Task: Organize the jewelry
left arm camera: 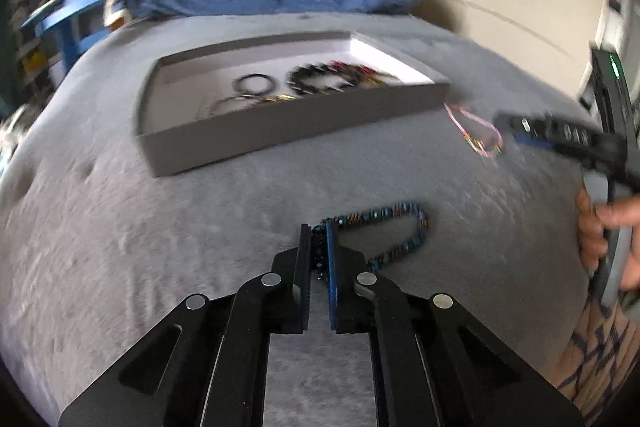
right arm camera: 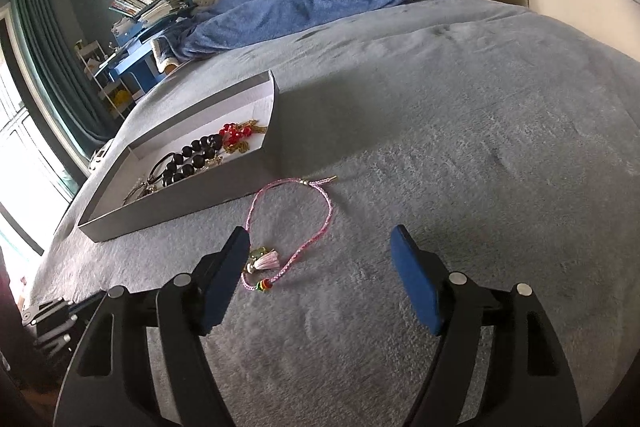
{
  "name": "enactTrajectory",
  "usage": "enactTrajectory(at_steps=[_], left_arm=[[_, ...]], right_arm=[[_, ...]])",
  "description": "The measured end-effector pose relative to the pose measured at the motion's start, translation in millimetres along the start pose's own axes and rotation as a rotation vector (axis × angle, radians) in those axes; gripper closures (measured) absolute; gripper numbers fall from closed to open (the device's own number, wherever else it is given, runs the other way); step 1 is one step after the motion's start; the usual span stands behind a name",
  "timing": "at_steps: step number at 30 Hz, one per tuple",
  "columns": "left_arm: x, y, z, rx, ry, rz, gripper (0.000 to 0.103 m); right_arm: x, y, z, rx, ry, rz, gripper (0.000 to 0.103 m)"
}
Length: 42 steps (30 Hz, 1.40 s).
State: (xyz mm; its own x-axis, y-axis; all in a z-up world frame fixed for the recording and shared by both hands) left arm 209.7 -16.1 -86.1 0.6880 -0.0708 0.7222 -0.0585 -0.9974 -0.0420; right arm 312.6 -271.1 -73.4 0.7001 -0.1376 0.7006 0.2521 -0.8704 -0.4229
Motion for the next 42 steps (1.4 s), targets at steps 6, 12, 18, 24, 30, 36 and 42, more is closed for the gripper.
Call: enactTrajectory(at_steps=[6, 12, 18, 24, 30, 36, 42], left_arm=[[-3, -22, 0, -0.010, -0.017, -0.114, 0.095], [-6, -16, 6, -0.013, -0.047, -0.087, 0.092], [-7, -9, 6, 0.054, -0.028, -0.026, 0.092], [-6, -12, 1, 0.047, -0.009, -0.050, 0.096], [0, -14, -14, 0.006, 0.017, -0.077, 0.096], [28, -17, -40, -0.033, 0.078, -0.096, 0.096], [66, -28, -58, -0.052, 0.125, -0.132, 0.096]], right_arm=[[-6, -6, 9, 0.018, -0.050, -0.021, 0.058], [-8, -2, 16, 0.040, -0.079, 0.019, 0.067], [-10, -12, 27, 0.041, -0.122, -0.034, 0.094], [6, -44, 7, 0.074, -0.078, -0.079, 0.101], [43, -102, -39, 0.138, 0.005, -0.165, 0.101], [80, -136, -56, 0.163, 0.008, -0.238, 0.101], [108, -161, -48, 0.177, -0.008, -0.313, 0.101]])
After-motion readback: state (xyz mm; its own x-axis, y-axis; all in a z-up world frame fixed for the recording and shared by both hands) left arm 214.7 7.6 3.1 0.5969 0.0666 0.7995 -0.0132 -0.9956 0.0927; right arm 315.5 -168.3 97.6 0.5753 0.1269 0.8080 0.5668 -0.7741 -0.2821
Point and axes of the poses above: each gripper's, at about its wrist camera, not at the fingertips, and z roughly the way its jaws point, y to its right, x to its top, the point moved 10 cm from there along z, roughly the way its jaws point, and after that the axes turned 12 degrees about x, right-handed, at the moved point
